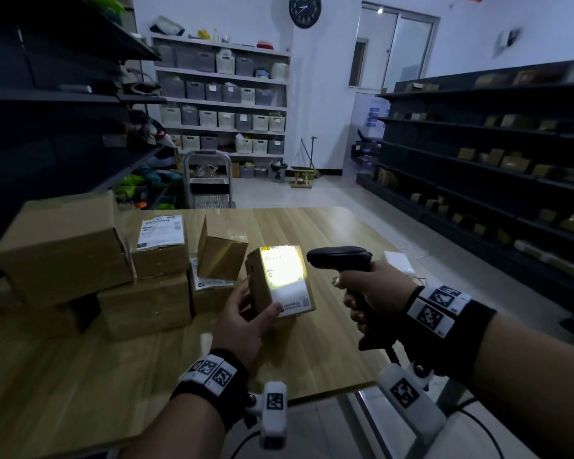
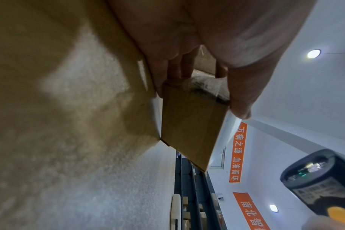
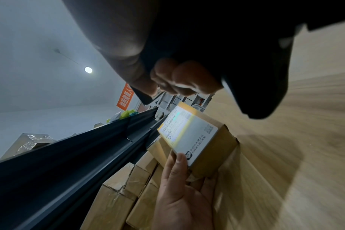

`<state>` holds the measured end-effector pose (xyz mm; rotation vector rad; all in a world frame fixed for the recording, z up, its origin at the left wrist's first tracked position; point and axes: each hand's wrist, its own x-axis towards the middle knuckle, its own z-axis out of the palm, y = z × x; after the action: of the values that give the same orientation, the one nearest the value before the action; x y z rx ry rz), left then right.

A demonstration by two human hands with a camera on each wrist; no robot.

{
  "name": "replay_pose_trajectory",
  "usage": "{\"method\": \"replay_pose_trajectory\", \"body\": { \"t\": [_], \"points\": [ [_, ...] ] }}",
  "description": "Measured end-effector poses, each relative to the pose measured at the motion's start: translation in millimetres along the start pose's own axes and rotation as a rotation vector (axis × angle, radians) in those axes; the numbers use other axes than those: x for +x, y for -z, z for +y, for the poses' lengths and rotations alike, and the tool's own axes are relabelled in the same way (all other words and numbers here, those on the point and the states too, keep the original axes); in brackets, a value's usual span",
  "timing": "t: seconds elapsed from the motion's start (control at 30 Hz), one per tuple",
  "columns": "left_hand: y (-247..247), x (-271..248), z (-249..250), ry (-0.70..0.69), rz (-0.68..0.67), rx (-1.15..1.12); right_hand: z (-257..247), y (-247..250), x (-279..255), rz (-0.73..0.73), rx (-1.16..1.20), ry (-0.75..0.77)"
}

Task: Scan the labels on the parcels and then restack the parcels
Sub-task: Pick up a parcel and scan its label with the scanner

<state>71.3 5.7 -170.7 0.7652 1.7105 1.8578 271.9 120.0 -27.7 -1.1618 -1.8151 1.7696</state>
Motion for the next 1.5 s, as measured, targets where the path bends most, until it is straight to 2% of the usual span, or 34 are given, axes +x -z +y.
{"method": "replay_pose_trajectory", "body": {
  "t": [1.1, 1.5],
  "points": [
    [1.1, 2.1, -2.3, 0.011, 0.001, 0.019, 5.3, -7.2, -1.9, -0.005, 0.090, 0.009],
    [0.7, 2.2, -2.1, 0.014, -0.010, -0.050, 7.9, -8.4, 3.4, 0.011, 0.080, 0.006]
  ]
}}
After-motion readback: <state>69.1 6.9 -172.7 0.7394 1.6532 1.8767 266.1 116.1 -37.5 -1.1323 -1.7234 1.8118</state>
